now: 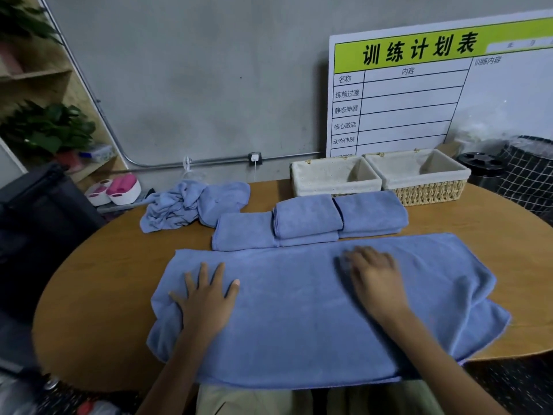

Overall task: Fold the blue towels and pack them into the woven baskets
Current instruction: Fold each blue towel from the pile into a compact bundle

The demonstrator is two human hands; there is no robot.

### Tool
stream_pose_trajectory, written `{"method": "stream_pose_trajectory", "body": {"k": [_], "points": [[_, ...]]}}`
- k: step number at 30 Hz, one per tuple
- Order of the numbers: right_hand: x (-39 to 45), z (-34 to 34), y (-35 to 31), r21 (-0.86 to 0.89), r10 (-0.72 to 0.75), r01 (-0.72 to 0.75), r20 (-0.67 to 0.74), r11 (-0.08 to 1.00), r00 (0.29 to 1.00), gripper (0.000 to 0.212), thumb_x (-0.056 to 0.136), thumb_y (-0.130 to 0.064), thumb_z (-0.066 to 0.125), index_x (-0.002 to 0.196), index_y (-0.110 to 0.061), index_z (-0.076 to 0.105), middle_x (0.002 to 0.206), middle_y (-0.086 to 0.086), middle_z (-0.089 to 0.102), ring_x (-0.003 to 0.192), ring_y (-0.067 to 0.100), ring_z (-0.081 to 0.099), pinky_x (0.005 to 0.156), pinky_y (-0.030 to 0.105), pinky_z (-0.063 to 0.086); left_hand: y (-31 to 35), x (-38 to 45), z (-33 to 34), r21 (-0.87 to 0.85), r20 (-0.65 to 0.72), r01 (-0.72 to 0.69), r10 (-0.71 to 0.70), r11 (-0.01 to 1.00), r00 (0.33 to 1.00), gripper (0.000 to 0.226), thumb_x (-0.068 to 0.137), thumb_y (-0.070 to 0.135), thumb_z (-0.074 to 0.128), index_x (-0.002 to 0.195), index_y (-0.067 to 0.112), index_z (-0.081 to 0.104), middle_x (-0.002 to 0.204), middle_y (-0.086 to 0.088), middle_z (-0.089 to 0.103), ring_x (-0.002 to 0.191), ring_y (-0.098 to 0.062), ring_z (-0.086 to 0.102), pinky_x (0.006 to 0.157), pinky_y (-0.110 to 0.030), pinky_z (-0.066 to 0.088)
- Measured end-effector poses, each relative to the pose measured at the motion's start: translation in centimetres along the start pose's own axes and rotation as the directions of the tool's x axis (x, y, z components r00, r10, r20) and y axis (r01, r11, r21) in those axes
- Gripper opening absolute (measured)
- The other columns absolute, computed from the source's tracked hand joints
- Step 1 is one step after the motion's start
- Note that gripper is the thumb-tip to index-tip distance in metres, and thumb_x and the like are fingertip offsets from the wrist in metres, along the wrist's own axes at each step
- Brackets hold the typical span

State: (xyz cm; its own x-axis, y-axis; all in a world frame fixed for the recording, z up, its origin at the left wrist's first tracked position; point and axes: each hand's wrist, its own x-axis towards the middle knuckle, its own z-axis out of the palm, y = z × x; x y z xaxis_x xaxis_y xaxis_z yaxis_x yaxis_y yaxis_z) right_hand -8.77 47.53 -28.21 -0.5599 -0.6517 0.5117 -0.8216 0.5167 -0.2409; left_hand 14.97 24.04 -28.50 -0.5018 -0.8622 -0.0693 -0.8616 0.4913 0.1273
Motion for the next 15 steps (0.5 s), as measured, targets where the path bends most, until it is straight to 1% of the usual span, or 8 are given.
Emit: {"method": "stream_pose_trajectory", "body": {"k": [1, 2, 4, 6, 8, 10, 12, 15], "points": [[-0.1, 0.2, -2.7, 0.079, -0.113, 0.113, -0.01, 0.99, 0.994, 0.036, 0.097, -0.032, 0.039, 0.107, -0.016, 0.07, 0.112, 0.006, 0.068, 0.105, 0.031, 0.064, 0.086, 0.045, 0.05, 0.9, 0.4, 0.0, 0.002, -0.005, -0.021, 0.021, 1.0, 1.0, 0.067, 0.099, 0.068, 0.022, 0.158, 0.041, 0.011, 0.169, 0.002, 0.001, 0.153, -0.036, -0.001, 0.114, -0.072, 0.009], [-0.3, 0.8, -5.4, 0.144, -0.213, 0.207, 0.027, 0.968, 0.977, 0.033, 0.097, -0.032, 0.041, 0.109, -0.019, 0.07, 0.115, 0.003, 0.068, 0.107, 0.028, 0.064, 0.088, 0.043, 0.051, 1.7, 0.8, -0.1, -0.002, -0.012, -0.051, 0.051, 0.999, 0.999, 0.066, 0.099, 0.068, 0.022, 0.158, 0.04, 0.011, 0.169, 0.002, 0.002, 0.153, -0.036, -0.001, 0.115, -0.071, 0.009], [-0.6, 2.7, -10.0, 0.195, -0.318, 0.286, 0.157, 0.938, 0.935, 0.035, 0.097, -0.038, 0.041, 0.117, -0.025, 0.066, 0.127, -0.001, 0.064, 0.118, 0.024, 0.06, 0.096, 0.042, 0.048, 2.6, 1.6, -0.4, -0.025, -0.017, -0.1, 0.1, 0.995, 0.995, 0.066, 0.099, 0.068, 0.023, 0.158, 0.04, 0.011, 0.169, 0.002, 0.003, 0.153, -0.035, 0.001, 0.115, -0.071, 0.007], [-0.5, 4.2, -11.8, 0.173, -0.321, 0.279, 0.308, 0.945, 0.896, 0.044, 0.097, -0.044, 0.035, 0.128, -0.026, 0.06, 0.14, 0.0, 0.056, 0.129, 0.028, 0.053, 0.104, 0.048, 0.042, 1.9, 1.9, -0.5, -0.035, -0.011, -0.083, 0.083, 0.996, 0.996, 0.065, 0.099, 0.067, 0.023, 0.158, 0.041, 0.012, 0.169, 0.003, 0.003, 0.153, -0.034, 0.001, 0.115, -0.071, 0.007], [0.0, 5.0, -11.5, 0.16, -0.264, 0.217, 0.395, 0.963, 0.88, 0.054, 0.097, -0.05, 0.027, 0.137, -0.026, 0.054, 0.15, 0.002, 0.046, 0.139, 0.031, 0.042, 0.111, 0.052, 0.033, 0.1, 1.1, -0.5, -0.018, -0.021, -0.028, 0.028, 0.999, 0.999, 0.065, 0.099, 0.068, 0.023, 0.158, 0.041, 0.015, 0.168, 0.003, 0.004, 0.153, -0.034, 0.002, 0.114, -0.071, 0.009], [0.0, 5.2, -10.9, 0.157, -0.257, 0.209, 0.425, 0.965, 0.868, 0.06, 0.097, -0.054, 0.022, 0.144, -0.027, 0.048, 0.157, 0.001, 0.039, 0.145, 0.03, 0.034, 0.115, 0.053, 0.026, -2.3, -0.3, -0.3, 0.0, -0.05, 0.002, -0.002, 1.0, 0.999, 0.067, 0.098, 0.068, 0.025, 0.158, 0.039, 0.017, 0.168, 0.002, 0.006, 0.153, -0.035, 0.004, 0.114, -0.071, 0.011], [-0.1, 5.1, -10.9, 0.158, -0.269, 0.222, 0.42, 0.962, 0.867, 0.065, 0.097, -0.058, 0.017, 0.148, -0.028, 0.043, 0.16, 0.0, 0.033, 0.148, 0.028, 0.027, 0.117, 0.052, 0.021, -4.4, -1.8, -0.2, -0.004, -0.064, 0.019, -0.019, 1.0, 0.998, 0.068, 0.098, 0.068, 0.026, 0.158, 0.039, 0.016, 0.168, 0.001, 0.005, 0.153, -0.034, 0.003, 0.115, -0.071, 0.009], [-0.1, 4.6, -11.2, 0.136, -0.262, 0.224, 0.455, 0.965, 0.851, 0.074, 0.093, -0.065, 0.008, 0.152, -0.03, 0.033, 0.164, -0.004, 0.021, 0.152, 0.024, 0.015, 0.121, 0.048, 0.011, -5.9, -3.2, -0.6, 0.004, -0.044, 0.049, -0.049, 0.999, 0.998, 0.068, 0.098, 0.068, 0.025, 0.158, 0.038, 0.014, 0.169, -0.002, 0.003, 0.153, -0.036, -0.002, 0.116, -0.069, 0.006]]}}
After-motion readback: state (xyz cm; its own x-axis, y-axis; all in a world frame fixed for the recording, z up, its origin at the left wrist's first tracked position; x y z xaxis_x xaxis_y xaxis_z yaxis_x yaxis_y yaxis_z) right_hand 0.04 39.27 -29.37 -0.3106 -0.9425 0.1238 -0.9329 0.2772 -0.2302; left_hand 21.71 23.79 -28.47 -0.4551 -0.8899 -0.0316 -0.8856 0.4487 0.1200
